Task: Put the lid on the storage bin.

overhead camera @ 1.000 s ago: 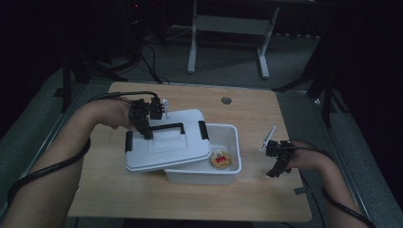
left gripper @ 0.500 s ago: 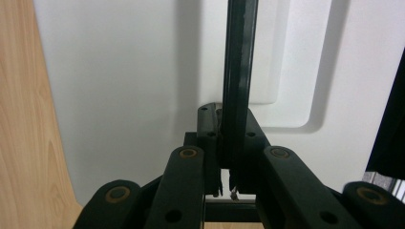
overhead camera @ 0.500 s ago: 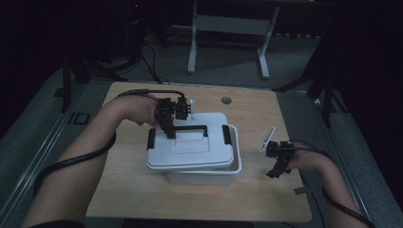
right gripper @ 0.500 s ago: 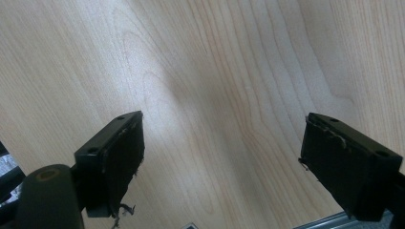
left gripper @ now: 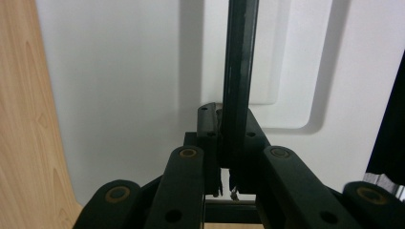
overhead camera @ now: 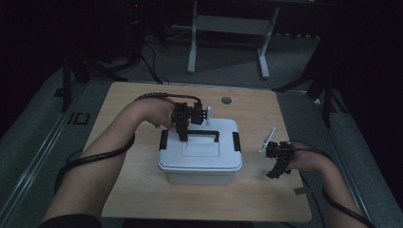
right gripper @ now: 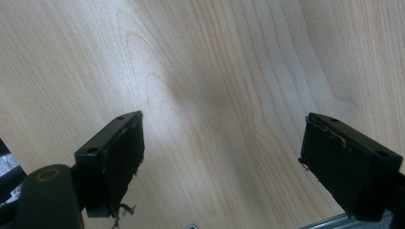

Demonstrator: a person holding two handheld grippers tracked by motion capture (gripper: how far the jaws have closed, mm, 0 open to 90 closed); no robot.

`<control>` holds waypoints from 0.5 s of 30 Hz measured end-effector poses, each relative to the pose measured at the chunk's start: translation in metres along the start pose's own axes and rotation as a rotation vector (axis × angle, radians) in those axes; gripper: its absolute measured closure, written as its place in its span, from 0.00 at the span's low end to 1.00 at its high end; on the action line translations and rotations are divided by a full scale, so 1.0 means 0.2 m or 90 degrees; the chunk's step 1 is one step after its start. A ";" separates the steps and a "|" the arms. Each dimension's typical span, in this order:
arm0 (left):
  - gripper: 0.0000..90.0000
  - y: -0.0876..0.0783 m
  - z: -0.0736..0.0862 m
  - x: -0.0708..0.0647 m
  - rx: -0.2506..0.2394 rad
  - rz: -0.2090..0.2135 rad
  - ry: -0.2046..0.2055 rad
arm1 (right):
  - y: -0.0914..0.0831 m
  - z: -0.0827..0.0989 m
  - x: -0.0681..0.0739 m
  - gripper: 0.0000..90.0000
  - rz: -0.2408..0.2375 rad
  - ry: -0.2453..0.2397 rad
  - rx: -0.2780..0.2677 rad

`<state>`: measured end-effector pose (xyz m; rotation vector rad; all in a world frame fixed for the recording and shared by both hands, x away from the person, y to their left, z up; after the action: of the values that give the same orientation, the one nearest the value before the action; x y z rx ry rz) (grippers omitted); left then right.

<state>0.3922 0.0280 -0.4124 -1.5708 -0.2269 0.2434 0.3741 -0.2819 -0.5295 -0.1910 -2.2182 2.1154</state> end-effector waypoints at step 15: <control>0.93 0.07 -0.04 0.01 0.010 0.004 -0.001 | 0.02 -0.01 0.01 0.16 -0.007 -0.003 -0.002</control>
<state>0.3967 0.0211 -0.4268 -1.5568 -0.2213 0.2508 0.3732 -0.2800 -0.5339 -0.1745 -2.2203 2.1092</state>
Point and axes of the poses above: each handheld gripper's, and its own axes: y roughly forward along the jaws, z roughly out of its underside, x roughly to its left, the point moved 6 cm from there along y, roughly forward along the jaws, and after that the axes turned 14 degrees about -y, right-handed, at the moved point
